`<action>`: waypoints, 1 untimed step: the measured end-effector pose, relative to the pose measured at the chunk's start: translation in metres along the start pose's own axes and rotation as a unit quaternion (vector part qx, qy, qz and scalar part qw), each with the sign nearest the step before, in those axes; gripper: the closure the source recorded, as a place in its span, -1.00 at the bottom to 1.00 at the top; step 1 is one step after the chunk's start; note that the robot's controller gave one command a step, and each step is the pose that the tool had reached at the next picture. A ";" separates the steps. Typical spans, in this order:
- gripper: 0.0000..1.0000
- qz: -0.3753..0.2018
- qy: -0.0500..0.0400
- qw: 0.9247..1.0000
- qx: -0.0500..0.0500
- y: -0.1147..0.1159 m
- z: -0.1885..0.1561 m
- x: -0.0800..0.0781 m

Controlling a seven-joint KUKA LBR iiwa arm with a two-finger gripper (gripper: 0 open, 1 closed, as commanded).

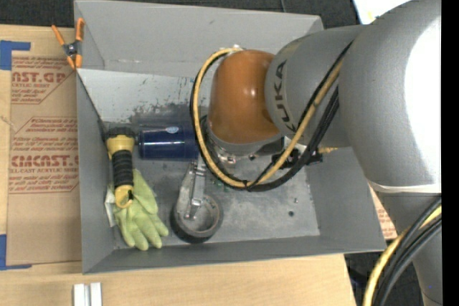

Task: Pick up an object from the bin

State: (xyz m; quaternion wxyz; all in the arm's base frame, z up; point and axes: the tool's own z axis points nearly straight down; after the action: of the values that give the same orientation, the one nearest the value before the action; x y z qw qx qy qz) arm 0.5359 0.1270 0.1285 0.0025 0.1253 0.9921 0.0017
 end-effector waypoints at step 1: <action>-1.00 -0.006 0.000 1.000 -0.001 -0.018 -0.021 -0.017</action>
Offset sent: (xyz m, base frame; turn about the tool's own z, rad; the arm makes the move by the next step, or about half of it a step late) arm 0.0345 0.0291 0.0433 -0.0523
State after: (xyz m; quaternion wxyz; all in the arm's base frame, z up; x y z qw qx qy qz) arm 0.5477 0.1053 0.1492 0.0028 0.1193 0.9928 0.0021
